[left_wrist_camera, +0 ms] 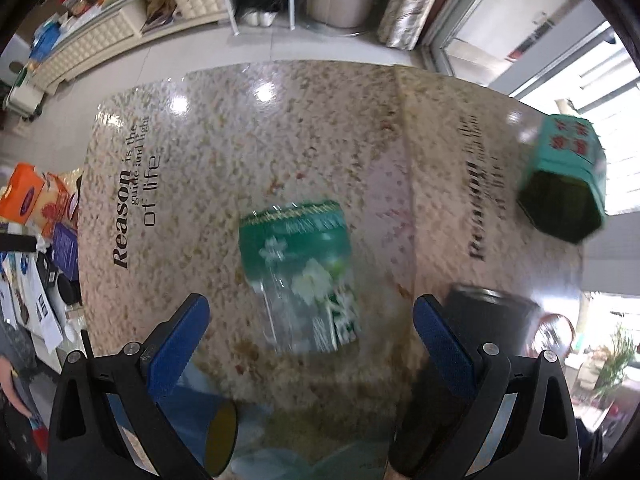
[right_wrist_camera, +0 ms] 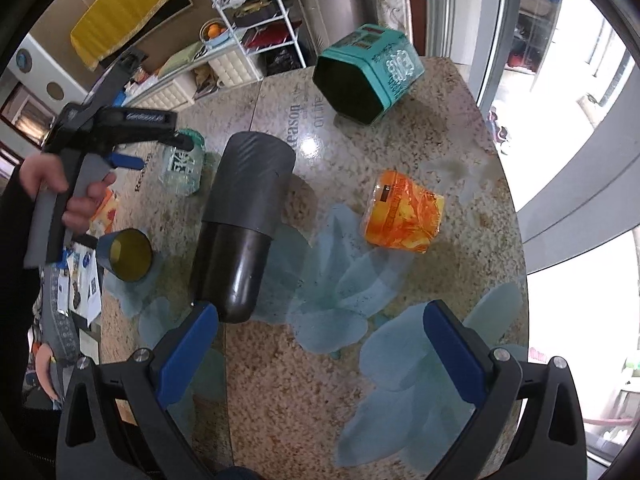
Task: Flip cup upright
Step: 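Reach the left tool to the clear green-label cup and close on it, then lift the cup with the left tool and turn it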
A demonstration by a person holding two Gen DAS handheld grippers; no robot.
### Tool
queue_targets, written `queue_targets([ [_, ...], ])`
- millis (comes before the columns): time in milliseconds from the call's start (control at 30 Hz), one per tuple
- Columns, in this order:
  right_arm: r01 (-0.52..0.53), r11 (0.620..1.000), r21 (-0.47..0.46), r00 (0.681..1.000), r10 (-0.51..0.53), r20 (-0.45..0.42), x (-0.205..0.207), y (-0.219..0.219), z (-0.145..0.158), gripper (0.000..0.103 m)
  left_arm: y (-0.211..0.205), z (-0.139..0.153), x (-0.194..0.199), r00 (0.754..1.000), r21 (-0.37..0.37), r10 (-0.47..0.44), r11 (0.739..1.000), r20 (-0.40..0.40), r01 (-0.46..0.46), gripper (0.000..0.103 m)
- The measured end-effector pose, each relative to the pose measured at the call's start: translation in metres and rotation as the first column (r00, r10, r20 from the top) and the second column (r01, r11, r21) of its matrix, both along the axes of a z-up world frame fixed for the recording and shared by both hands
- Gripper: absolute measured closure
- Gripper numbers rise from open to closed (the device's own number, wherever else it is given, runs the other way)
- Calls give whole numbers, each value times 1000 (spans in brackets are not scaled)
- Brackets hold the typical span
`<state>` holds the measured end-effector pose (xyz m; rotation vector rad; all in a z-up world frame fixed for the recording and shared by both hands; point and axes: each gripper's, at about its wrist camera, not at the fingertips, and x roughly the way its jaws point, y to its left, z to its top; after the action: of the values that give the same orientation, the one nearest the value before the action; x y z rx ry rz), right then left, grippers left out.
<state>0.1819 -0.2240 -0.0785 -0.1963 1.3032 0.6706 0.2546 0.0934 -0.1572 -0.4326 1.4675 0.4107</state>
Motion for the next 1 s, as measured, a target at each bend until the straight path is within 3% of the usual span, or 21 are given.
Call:
queue_targets([
  [233, -40, 999, -16, 999, 40, -15, 9, 2, -7, 0, 14, -27, 8, 997, -6, 59, 998, -41, -59, 1],
  [567, -24, 999, -23, 1000, 24, -14, 27, 0, -12, 0, 25, -48, 8, 992, -59, 108, 992, -65, -112, 34],
  [800, 0, 1000, -25, 1000, -1, -17, 22, -4, -12, 0, 30, -48, 1, 992, -55, 125, 990, -27, -127, 36],
  [1000, 11, 1000, -25, 1000, -12, -12, 11, -2, -9, 0, 32, -23, -10, 991, -98, 134, 986, 18, -132, 40],
])
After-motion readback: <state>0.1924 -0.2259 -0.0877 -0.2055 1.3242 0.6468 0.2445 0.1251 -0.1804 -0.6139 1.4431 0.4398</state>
